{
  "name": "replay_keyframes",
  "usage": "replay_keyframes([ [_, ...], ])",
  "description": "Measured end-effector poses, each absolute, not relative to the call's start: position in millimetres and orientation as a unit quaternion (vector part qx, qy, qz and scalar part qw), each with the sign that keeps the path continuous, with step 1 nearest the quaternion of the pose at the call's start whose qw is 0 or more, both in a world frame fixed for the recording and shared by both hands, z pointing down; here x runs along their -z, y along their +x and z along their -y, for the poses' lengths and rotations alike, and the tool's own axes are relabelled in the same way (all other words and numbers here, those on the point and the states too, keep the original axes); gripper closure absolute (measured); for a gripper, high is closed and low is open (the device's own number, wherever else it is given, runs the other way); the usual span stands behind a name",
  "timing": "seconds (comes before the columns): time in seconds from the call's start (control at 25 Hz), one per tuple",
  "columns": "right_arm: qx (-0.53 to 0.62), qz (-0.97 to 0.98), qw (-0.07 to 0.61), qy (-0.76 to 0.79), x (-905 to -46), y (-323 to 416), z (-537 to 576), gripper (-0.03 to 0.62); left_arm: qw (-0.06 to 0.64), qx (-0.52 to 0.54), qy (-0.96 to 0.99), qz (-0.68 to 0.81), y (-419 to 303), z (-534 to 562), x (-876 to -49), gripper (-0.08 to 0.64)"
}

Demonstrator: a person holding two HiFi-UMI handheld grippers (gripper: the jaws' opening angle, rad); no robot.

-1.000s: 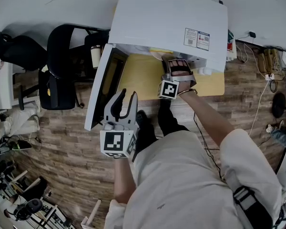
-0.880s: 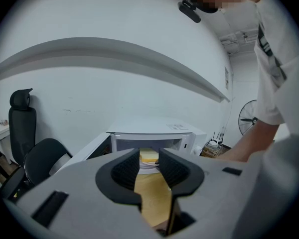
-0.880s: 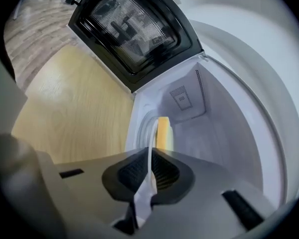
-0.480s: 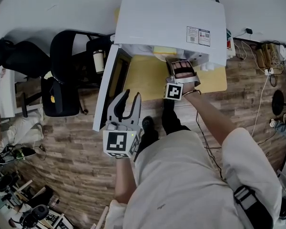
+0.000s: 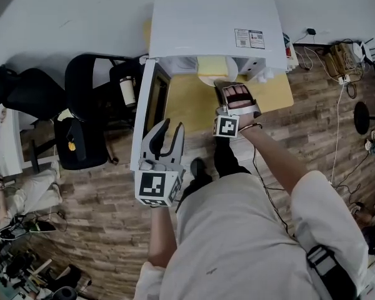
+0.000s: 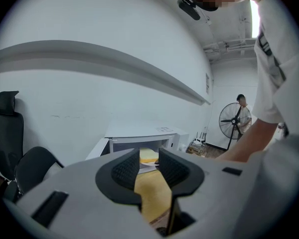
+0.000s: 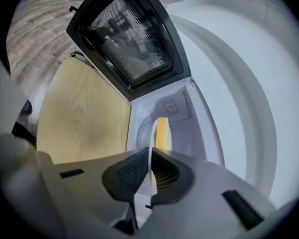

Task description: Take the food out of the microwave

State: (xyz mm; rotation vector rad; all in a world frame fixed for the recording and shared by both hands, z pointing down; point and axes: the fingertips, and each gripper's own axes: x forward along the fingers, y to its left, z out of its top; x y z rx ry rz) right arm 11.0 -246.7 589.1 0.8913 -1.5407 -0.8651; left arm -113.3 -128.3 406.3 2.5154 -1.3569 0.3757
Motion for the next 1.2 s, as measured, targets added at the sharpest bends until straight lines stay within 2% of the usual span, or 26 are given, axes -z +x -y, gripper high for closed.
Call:
replay_keyframes([
  [0.68, 0.346, 0.633, 0.555, 0.413, -544.7, 6.4, 137.3, 0.583, 0.104, -0.116, 0.906, 0.393, -114.1, 63.1, -394.1, 0.443],
  [1.2, 0.344, 0.609, 0.554, 0.451, -476.1, 16.8, 80.3, 0.583, 0.089, -0.105, 0.930, 0.341, -105.2, 31.8, -387.4, 0.443],
])
